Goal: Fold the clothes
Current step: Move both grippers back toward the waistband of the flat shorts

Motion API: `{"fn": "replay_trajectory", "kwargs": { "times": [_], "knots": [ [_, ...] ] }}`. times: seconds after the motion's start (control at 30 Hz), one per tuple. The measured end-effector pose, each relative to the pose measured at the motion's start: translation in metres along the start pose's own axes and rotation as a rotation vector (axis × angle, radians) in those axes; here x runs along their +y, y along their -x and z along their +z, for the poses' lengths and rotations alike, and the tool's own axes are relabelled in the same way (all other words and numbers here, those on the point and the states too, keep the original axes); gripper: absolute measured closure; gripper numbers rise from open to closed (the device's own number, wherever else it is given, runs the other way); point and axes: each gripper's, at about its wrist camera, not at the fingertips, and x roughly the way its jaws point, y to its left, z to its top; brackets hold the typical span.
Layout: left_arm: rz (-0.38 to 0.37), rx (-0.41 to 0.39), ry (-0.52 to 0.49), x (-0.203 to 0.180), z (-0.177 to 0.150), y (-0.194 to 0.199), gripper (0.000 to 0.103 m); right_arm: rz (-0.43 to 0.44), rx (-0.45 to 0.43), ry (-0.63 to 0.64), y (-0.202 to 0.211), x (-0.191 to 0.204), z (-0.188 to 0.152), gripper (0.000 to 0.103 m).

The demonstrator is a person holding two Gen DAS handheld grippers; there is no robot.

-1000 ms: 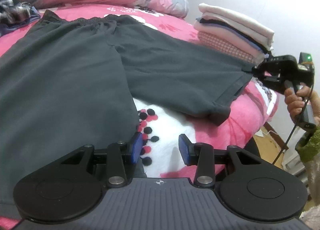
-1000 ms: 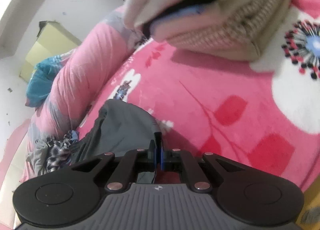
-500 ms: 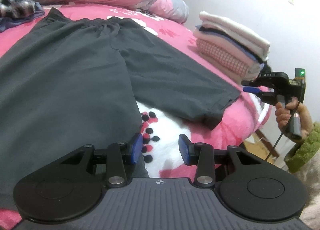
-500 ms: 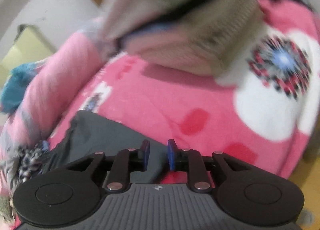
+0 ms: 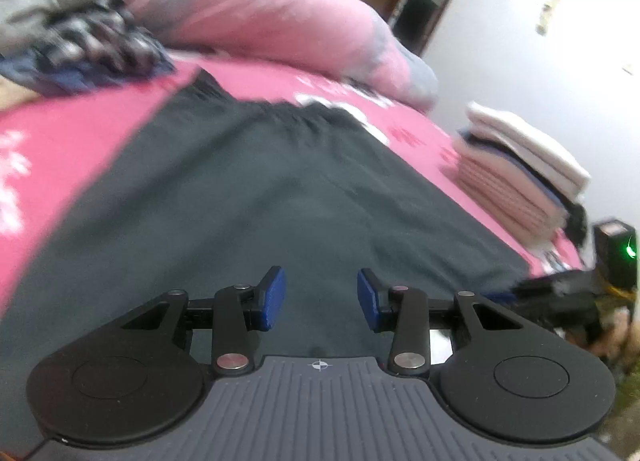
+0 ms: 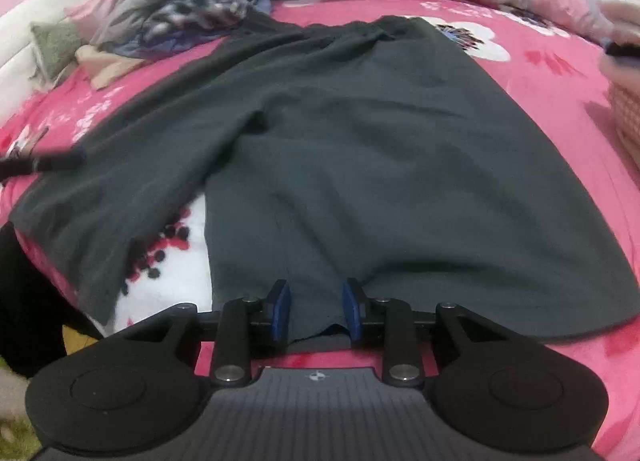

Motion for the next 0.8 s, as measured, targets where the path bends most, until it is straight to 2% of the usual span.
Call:
{"fn": "replay_trajectory", "kwargs": {
  "times": [0.07, 0.1, 0.17, 0.27, 0.3, 0.4, 0.47, 0.57, 0.67, 0.8],
  "knots": [
    [0.048, -0.025, -0.028, 0.012, 0.023, 0.005, 0.062, -0.002, -0.053, 0.012, 0.018, -0.002, 0.023, 0.069],
    [0.075, -0.031, -0.041, 0.018, 0.037, 0.004, 0.06, 0.005, -0.088, 0.014, 0.025, -0.004, 0.036, 0.062],
    [0.121, -0.038, -0.066, 0.027, 0.065, -0.002, 0.051, 0.037, -0.174, -0.005, 0.038, -0.012, 0.069, 0.055],
    [0.223, -0.062, -0.151, 0.038, 0.105, -0.031, 0.051, 0.061, -0.282, -0.006, 0.034, -0.029, 0.127, 0.055],
    [0.246, -0.067, -0.183, 0.041, 0.116, -0.045, 0.051, 0.049, -0.311, 0.006, 0.026, -0.036, 0.148, 0.055],
    [0.289, -0.059, -0.27, 0.049, 0.147, -0.093, 0.051, -0.072, -0.359, 0.113, -0.012, -0.046, 0.2, 0.055],
    [0.301, -0.045, -0.333, 0.052, 0.159, -0.129, 0.051, -0.153, -0.347, 0.24, -0.057, -0.045, 0.23, 0.055],
    [0.283, 0.015, -0.41, 0.054, 0.17, -0.178, 0.051, -0.166, -0.307, 0.439, -0.117, -0.034, 0.257, 0.055],
    [0.247, 0.049, -0.405, 0.066, 0.174, -0.209, 0.051, -0.059, -0.265, 0.593, -0.165, -0.014, 0.273, 0.055],
    [0.231, 0.069, -0.378, 0.085, 0.17, -0.229, 0.051, 0.074, -0.217, 0.708, -0.22, 0.015, 0.292, 0.055]
  ]
}}
